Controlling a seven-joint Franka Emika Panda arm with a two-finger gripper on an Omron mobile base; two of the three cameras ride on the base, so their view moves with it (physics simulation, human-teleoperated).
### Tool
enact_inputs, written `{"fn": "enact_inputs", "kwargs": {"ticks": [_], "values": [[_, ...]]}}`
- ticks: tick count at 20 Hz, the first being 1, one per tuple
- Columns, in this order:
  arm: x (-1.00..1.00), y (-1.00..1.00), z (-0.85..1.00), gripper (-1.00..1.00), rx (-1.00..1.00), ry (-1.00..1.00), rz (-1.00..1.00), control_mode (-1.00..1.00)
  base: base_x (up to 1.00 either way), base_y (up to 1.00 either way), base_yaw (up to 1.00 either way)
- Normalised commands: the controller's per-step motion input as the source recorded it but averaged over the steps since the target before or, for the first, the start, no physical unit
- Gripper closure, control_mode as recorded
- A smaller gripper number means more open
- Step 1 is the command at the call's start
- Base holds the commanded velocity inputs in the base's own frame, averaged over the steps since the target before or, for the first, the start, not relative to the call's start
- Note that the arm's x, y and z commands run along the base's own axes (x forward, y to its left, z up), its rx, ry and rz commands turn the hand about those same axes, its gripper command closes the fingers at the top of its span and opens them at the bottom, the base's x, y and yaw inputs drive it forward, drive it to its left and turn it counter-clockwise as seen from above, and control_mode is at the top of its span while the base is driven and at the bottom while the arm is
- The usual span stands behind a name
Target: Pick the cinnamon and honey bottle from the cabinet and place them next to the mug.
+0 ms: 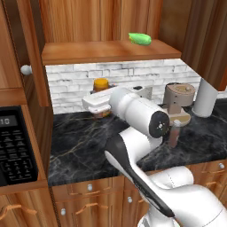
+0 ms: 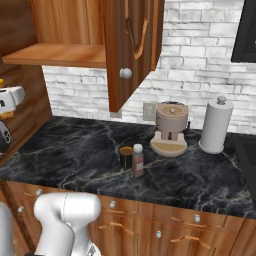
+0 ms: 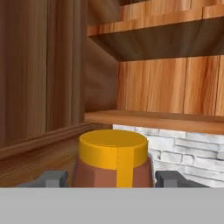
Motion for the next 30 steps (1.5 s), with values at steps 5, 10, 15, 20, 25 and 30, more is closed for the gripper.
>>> {"fn": "enact_inputs", "kwargs": {"ticks": [5, 10, 15, 20, 25, 30], "values": [[0.13, -0.94, -0.83, 1.00, 0.00, -0.27, 0.00, -1.00, 0.00, 0.00, 0.00], [0.11, -0.82, -0.98, 1.00, 0.00, -0.31, 0.01, -1.00, 0.00, 0.00, 0.00], [0.10, -0.63, -0.92, 1.00, 0.00, -0.27, 0.03, -1.00, 0.00, 0.00, 0.00], [0.13, -0.46, -0.80, 1.00, 0.00, -0.22, 0.05, -1.00, 0.00, 0.00, 0.00], [0.05, -0.54, -0.76, 1.00, 0.00, -0.09, 0.04, -1.00, 0.00, 0.00, 0.00], [0.00, -0.40, -0.48, 1.00, 0.01, -0.02, 0.02, -1.00, 0.00, 0.00, 0.00]]}}
